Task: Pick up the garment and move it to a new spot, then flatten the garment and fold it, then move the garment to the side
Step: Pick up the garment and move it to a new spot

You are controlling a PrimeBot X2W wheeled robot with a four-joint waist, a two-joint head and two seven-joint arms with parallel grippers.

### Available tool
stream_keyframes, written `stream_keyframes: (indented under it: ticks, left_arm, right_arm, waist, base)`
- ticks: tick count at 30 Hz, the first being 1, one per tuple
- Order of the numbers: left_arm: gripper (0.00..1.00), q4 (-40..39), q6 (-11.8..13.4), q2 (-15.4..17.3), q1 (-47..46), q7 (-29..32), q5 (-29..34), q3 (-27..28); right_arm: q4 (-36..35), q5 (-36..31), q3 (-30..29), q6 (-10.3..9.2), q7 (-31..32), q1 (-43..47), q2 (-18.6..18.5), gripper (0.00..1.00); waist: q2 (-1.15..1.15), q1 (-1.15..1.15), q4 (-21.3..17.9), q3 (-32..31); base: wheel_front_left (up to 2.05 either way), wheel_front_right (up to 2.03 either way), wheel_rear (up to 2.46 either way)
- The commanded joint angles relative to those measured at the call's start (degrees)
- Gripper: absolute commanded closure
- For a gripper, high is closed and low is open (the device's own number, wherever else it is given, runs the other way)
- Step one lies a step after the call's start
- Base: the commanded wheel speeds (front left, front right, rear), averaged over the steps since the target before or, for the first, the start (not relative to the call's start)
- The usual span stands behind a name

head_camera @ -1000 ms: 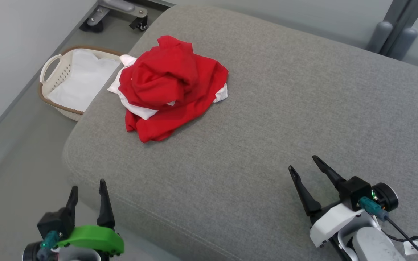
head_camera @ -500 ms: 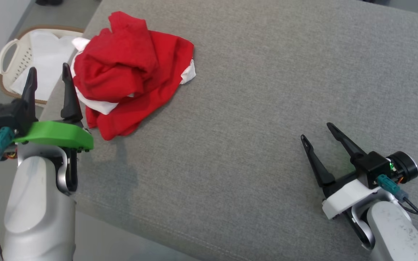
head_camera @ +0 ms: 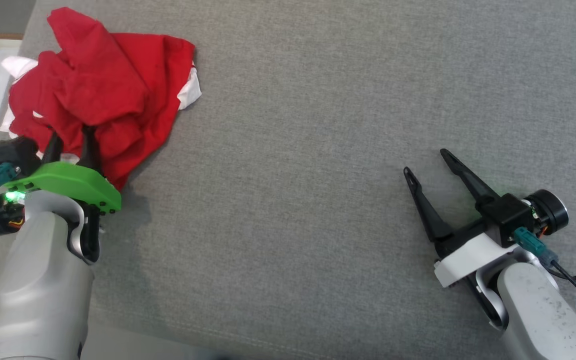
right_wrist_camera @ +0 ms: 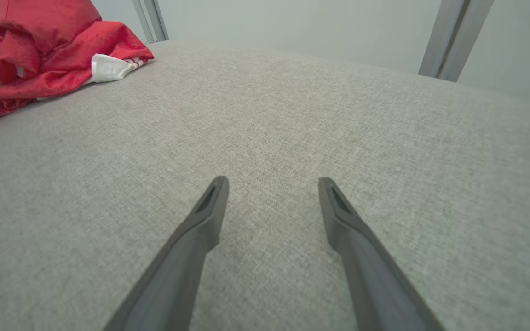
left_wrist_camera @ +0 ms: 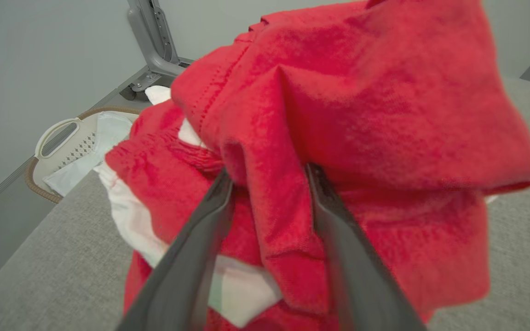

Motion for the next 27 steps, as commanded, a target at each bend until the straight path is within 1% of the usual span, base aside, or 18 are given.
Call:
stream_keyframes:
  ticks: [1,3,7,10,14,16,19,22,23,27]
  left_arm:
    - [1.0,0.0,-0.1,0.9,-0.7,0.0,-0.4,-0.5]
    - [1.0,-1.3,-0.1,1.7,-1.2,0.0,-1.0,0.0]
    - [1.0,-8.9,0.0,3.1,-1.6,0.0,3.4,3.3]
    - [1.0,-16.2,0.2,3.1,-1.4,0.0,6.9,6.6]
    - [1.0,-25.2,0.1,1.7,-2.1,0.0,10.0,8.9]
    - [1.0,-28.8,0.0,1.0,-2.3,0.0,11.4,8.3]
    - [1.0,-32.3,-0.1,0.2,-3.0,0.0,12.1,5.7]
    - [1.0,-34.7,-0.1,-0.6,-3.0,0.0,10.8,3.3]
    - [1.0,-35.4,-0.1,-0.8,-3.0,0.0,10.3,2.5]
    - [1.0,-36.6,-0.1,-2.0,-2.6,0.0,8.9,-1.7]
  right_arm:
    - [0.1,-0.1,-0.4,-0.06,-0.1,0.0,-0.4,0.0]
    - [0.3,0.1,-0.7,-0.06,-0.1,0.2,-0.3,0.0]
    - [0.3,0.3,-1.3,-0.06,-0.1,0.5,0.7,0.0]
    - [0.6,0.5,-1.5,-0.06,-0.1,0.9,1.8,0.0]
    - [1.0,1.1,-1.5,-0.06,-0.1,1.6,3.6,0.0]
    - [1.3,1.3,-1.4,-0.06,-0.1,2.1,4.3,0.0]
    - [1.4,1.7,-1.7,-0.06,-0.1,2.7,5.6,0.0]
    - [1.3,1.9,-2.4,-0.06,-0.1,3.1,6.3,0.0]
    - [1.3,2.0,-2.2,-0.06,-0.1,3.0,6.6,0.0]
    - [1.5,2.0,-2.3,-0.06,-0.1,3.8,7.3,0.0]
  waist:
    - [0.0,0.0,-0.5,0.2]
    - [0.0,0.0,-0.5,-0.3]
    - [0.0,0.0,-1.1,-2.4]
    - [0.0,0.0,-2.1,-4.7]
    - [0.0,0.0,-4.6,-7.7]
    - [0.0,0.0,-6.5,-9.4]
    - [0.0,0.0,-9.8,-11.5]
    - [0.0,0.0,-13.7,-12.5]
    - [0.0,0.0,-15.5,-12.6]
    - [0.0,0.0,-21.2,-13.0]
  base:
    - [0.0,0.0,0.0]
    - [0.0,0.0,0.0]
    - [0.0,0.0,0.0]
    - [0.0,0.0,0.0]
    - [0.0,0.0,0.0]
    - [0.0,0.0,0.0]
    - [0.0,0.0,0.0]
    - [0.0,0.0,0.0]
    - [0.0,0.0,0.0]
    - [0.0,0.0,0.0]
